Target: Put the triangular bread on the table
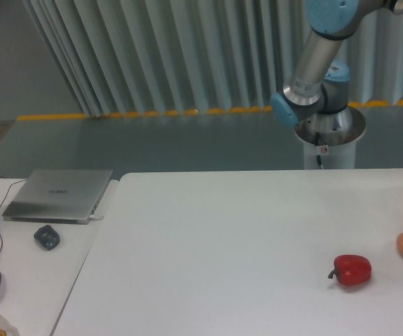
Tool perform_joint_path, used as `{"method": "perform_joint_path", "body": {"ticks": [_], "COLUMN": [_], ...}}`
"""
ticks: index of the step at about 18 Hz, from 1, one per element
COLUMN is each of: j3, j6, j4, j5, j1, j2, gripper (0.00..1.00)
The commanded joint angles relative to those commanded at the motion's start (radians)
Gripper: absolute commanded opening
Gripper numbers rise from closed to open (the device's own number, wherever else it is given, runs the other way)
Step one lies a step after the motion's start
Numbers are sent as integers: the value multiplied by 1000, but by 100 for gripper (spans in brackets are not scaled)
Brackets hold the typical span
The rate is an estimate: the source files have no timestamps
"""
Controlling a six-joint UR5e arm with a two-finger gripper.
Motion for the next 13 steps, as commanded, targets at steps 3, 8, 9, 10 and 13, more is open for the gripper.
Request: {"method": "perform_joint_path", "body": {"ticks": [3, 8, 9, 10, 13], "j3": [14, 20, 17, 12, -15], "j6": [11, 9, 6, -3, -18], "j4": [-70, -167, -176, -179, -178], "j5": [-5, -38, -52, -63, -72], "j1": [17, 3, -4, -14, -58], "j2": [52, 158, 169, 176, 201], "gripper": [0, 0, 0, 0, 0]}}
